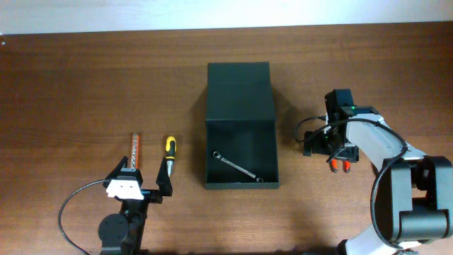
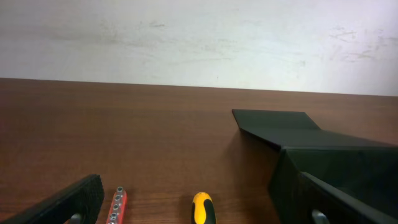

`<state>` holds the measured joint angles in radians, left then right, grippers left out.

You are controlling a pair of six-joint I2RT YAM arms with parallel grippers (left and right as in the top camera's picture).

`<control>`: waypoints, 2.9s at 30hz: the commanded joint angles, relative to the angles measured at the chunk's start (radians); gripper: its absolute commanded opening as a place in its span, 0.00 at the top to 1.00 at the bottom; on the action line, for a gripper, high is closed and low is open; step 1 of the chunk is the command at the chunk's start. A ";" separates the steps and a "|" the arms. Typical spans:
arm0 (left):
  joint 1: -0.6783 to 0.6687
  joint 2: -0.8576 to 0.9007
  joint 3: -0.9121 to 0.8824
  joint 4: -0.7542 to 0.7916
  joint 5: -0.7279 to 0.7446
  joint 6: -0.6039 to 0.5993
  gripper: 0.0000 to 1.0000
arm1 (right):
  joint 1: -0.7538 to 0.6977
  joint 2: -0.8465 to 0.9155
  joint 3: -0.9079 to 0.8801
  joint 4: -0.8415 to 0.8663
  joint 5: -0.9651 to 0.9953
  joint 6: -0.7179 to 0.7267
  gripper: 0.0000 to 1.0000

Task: Pack container
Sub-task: 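Lower the right gripper and grasp the red-black cutters, then lift the cutters and carry them over the green box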

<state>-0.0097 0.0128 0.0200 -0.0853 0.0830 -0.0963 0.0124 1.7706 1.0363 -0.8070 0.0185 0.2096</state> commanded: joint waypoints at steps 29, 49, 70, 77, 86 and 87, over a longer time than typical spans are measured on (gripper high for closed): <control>0.006 -0.006 -0.005 0.001 0.015 0.016 0.01 | -0.008 0.069 -0.006 0.010 0.021 0.008 0.59; 0.006 -0.006 -0.005 0.001 0.015 0.016 0.01 | -0.008 0.068 0.051 -0.041 0.016 0.005 0.96; 0.006 -0.006 -0.005 0.001 0.015 0.016 0.01 | 0.264 0.068 0.901 -0.802 -0.232 -0.417 0.96; 0.006 -0.006 -0.005 0.001 0.015 0.016 0.01 | 0.504 0.069 0.892 -0.741 -0.203 -0.430 0.96; 0.006 -0.006 -0.005 0.001 0.015 0.016 0.01 | 0.595 0.069 0.803 -0.562 -0.180 -0.369 0.96; 0.006 -0.006 -0.005 0.001 0.015 0.016 0.01 | 0.595 0.070 0.785 -0.542 -0.180 -0.362 0.96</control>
<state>-0.0097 0.0128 0.0204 -0.0856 0.0830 -0.0963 0.6094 1.8484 1.8786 -1.3884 -0.1749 -0.1883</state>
